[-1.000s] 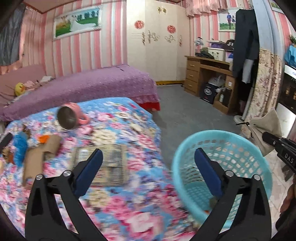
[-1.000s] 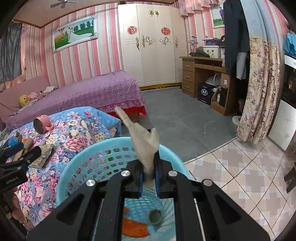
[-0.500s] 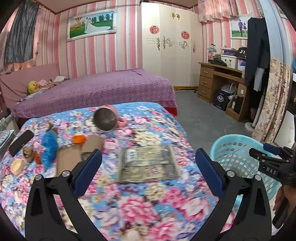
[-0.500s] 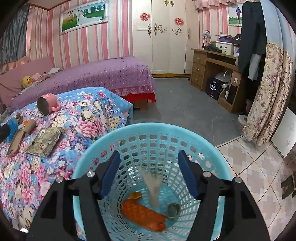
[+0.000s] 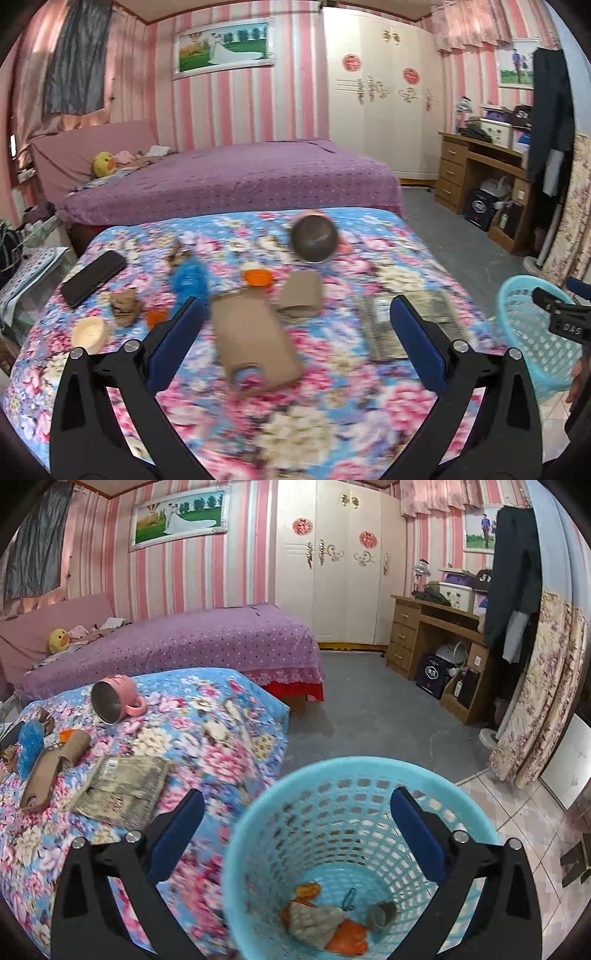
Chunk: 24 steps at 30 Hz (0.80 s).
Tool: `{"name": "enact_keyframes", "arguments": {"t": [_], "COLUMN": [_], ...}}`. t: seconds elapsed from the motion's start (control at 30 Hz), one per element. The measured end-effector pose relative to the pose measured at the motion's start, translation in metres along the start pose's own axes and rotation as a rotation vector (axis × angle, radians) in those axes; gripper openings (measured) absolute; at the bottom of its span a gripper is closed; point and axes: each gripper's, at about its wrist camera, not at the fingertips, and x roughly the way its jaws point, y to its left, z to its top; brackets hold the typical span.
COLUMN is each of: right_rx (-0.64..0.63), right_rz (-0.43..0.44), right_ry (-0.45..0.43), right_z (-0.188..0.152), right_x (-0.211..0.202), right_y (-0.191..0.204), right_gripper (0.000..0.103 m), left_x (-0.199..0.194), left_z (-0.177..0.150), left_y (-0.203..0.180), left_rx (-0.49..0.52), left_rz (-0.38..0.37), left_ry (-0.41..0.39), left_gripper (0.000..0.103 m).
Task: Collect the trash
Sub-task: 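Grasp the cream plastic lid with the left tool while the right tool grasps the printed paper packet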
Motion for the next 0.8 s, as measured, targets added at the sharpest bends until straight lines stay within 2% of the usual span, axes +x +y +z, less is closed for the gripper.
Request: {"name": "enact_keyframes", "arguments": {"t": [0.43, 0.8], "right_rx": [-0.064, -0.086], "right_rz": [0.055, 0.050], "right_ry": [-0.013, -0.014], "right_z": [0.004, 0.002], "right_x": [0.010, 0.016], "right_y": [0.066, 0.092], "right_gripper": [0.098, 0.098], "left_x": [0.023, 0.030], "left_z": [-0.014, -0.027], "left_y": [0.096, 0.163], "left_rx": [-0.076, -0.119], "left_rz": [0.111, 0.185], "left_ry": [0.048, 0.093], "left_gripper": [0.097, 0.097]}}
